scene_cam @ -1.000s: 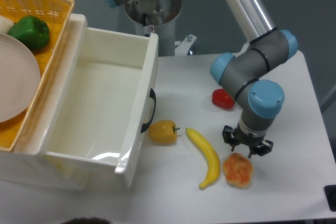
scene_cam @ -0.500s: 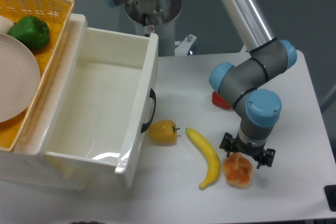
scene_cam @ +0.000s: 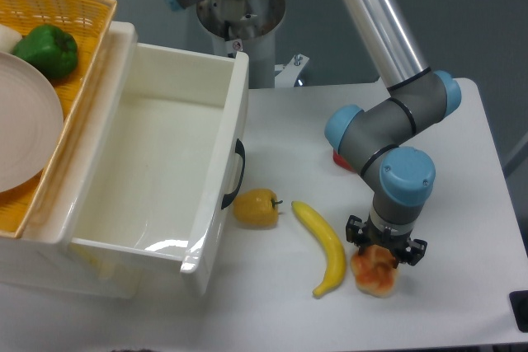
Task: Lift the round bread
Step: 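Close the gripper on the orange bread bun, then lift the held bread bun up off the table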
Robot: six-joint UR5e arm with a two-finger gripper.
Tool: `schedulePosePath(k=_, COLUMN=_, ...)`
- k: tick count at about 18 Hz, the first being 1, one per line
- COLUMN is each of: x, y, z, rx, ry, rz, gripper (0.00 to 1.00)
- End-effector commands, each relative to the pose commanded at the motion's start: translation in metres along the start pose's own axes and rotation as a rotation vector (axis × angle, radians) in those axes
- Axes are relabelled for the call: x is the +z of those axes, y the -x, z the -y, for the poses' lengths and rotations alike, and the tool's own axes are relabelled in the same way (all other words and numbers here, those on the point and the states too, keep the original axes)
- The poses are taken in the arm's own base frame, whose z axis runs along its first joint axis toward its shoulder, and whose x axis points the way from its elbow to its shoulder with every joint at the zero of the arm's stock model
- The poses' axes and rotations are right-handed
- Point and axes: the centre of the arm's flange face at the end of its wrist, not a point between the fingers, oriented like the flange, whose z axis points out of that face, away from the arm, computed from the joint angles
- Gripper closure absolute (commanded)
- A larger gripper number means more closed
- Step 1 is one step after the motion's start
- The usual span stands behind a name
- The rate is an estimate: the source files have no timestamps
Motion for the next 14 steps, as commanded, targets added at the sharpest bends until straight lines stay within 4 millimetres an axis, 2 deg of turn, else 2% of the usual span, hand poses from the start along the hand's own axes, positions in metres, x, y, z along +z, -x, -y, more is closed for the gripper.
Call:
schedulePosePath(k=2, x=-0.001, y=0.0, z=0.0, rx=-0.008, ry=-0.001, rz=-0.001, gripper=1.0)
schedulePosePath(k=8, x=-0.013, y=0.001, z=-0.001, rx=-0.013, ry=-0.013, rz=0.008, gripper=1.0)
schedulePosePath(k=12, x=-0.045, y=0.0, z=-0.005, rx=-0.018, ry=-0.033, rz=0.036, gripper=1.0)
schedulePosePath(k=14, x=-0.066, y=0.002, z=-0.019, rx=-0.035, ry=-0.047, rz=0.049, gripper=1.0)
